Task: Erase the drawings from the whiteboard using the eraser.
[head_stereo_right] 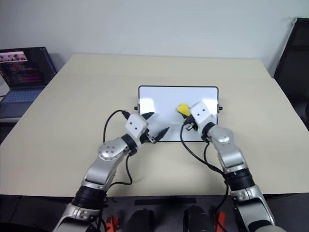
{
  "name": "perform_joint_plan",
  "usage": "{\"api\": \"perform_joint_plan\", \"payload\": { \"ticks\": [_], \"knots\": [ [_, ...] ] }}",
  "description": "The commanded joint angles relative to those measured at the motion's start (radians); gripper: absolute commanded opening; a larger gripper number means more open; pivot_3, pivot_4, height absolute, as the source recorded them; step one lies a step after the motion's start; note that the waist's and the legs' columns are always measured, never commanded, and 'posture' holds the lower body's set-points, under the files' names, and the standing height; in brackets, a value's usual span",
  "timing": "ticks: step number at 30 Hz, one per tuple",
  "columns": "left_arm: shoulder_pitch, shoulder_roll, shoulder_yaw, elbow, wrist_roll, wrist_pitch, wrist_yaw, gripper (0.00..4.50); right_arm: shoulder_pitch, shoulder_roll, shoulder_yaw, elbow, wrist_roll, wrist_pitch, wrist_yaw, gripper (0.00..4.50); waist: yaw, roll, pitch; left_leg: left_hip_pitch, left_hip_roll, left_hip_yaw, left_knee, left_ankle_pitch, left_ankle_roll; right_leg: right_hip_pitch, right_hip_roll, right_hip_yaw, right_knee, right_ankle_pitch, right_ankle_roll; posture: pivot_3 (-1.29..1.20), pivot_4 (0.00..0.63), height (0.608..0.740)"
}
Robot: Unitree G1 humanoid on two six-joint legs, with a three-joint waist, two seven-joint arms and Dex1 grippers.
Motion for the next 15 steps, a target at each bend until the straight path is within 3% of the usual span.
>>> {"api": "perform_joint_plan", "payload": {
  "ticks": [1, 9, 15],
  "knots": [
    [0.001, -0.013, -0.032, -0.070, -0.018, -0.011, -0.029, 4.50, 0.041, -0.038, -0.066, -0.184, 0.050, 0.058, 0.012, 1.19, 0.000, 0.000, 0.000, 0.000, 0.000, 0.000, 0.000, 0.000, 0.000, 0.000, 0.000, 0.000, 0.000, 0.000, 0.000, 0.00, 0.150, 0.740],
    [-0.074, -0.007, -0.054, -0.019, -0.159, -0.040, -0.264, 4.50, 0.254, -0.154, -0.266, -0.585, 0.129, 0.471, -0.037, 1.19, 0.000, 0.000, 0.000, 0.000, 0.000, -0.001, 0.000, 0.000, 0.000, 0.000, 0.000, -0.001, 0.000, -0.001, 0.000, 0.00, 0.150, 0.740],
    [-0.126, 0.005, -0.110, 0.053, -0.227, -0.075, -0.498, 4.50, 0.374, -0.153, -0.408, -0.671, 0.143, 0.673, -0.103, 1.19, -0.006, 0.000, 0.000, 0.001, 0.000, 0.000, 0.000, 0.000, 0.000, 0.000, 0.001, 0.000, 0.000, -0.001, 0.000, 0.00, 0.150, 0.740]
  ]
}}
